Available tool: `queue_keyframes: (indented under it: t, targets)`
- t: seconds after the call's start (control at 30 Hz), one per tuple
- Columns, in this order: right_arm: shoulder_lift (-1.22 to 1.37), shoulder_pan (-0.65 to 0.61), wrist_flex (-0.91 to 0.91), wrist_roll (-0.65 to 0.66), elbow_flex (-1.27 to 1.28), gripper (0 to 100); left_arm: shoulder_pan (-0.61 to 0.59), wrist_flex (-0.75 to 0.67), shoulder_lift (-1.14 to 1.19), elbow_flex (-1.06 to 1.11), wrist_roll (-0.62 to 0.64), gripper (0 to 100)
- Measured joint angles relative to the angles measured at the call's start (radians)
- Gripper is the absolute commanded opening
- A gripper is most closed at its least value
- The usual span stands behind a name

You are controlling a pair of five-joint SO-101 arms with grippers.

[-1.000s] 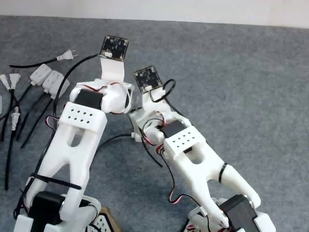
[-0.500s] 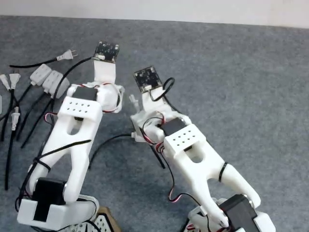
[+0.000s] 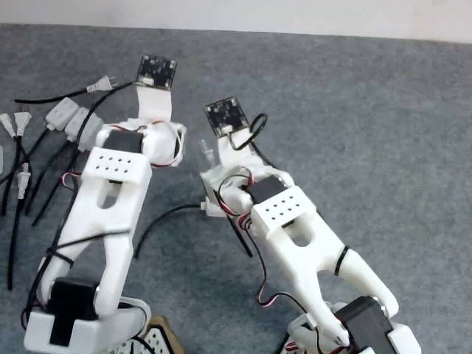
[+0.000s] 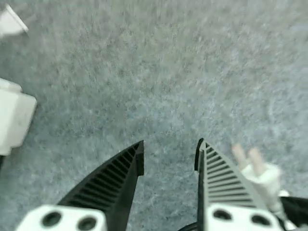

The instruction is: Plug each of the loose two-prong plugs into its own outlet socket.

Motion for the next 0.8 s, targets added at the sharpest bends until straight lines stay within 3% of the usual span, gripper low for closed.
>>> queue_keyframes:
  t: [0.47,0.8]
  targets:
    - [0.0,-0.046,-0.011,0.025,0.0,0.7,0.02,0.069,-0.038,-0.046,0.0,19]
    - [0.0,-0.083,-0.017,0.138,0.0,0.7,0.02,0.069,-0.038,0.0,0.0,19]
